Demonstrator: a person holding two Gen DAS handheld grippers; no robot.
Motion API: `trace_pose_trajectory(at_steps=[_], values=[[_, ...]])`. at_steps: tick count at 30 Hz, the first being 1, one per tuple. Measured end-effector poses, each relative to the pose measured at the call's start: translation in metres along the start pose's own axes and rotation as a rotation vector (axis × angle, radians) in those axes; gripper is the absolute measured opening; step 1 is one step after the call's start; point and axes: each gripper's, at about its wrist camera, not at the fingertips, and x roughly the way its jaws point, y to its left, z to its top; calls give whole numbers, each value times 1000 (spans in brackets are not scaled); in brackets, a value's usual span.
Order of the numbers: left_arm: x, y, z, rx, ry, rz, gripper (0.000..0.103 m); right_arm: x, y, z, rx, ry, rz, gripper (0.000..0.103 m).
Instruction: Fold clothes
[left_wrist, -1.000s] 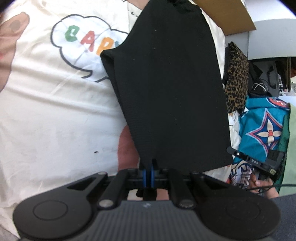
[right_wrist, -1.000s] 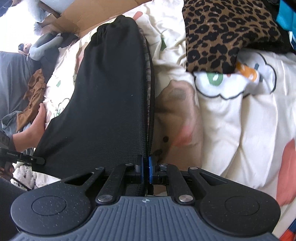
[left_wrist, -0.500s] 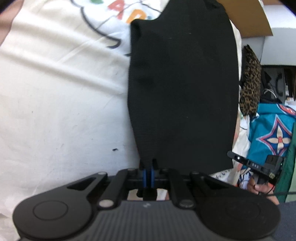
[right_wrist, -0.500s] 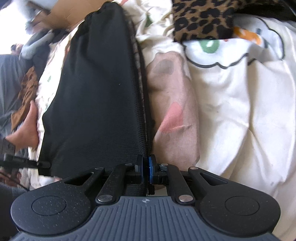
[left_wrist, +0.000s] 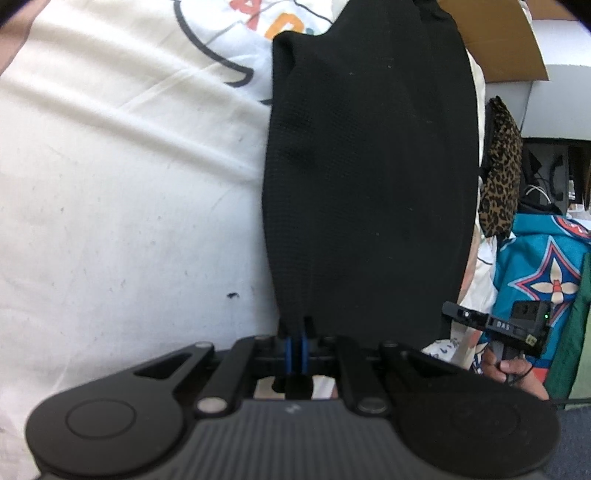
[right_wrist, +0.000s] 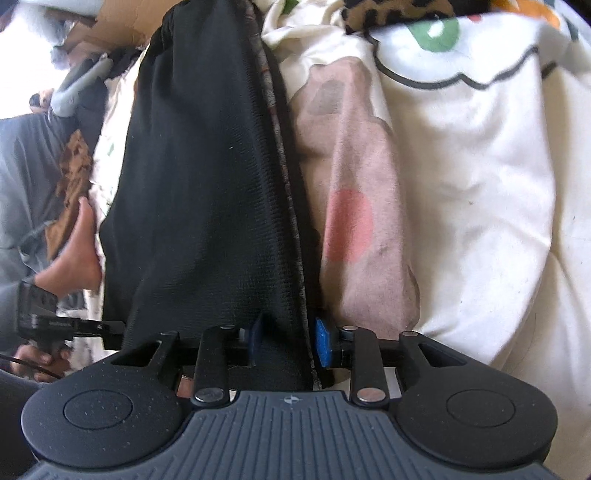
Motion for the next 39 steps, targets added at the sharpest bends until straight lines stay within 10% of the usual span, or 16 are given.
trace_pose_trajectory(at_steps=[6, 10, 39], values=[[0, 0, -1, 6, 0, 6, 6, 9, 3, 10, -25, 54, 27, 32], [-3, -1, -5, -12, -5, 5, 6, 13, 15, 10, -63, 82, -17, 7], [-143, -80, -21, 140, -83, 85, 5, -96, 145, -30, -66, -155, -59, 3]])
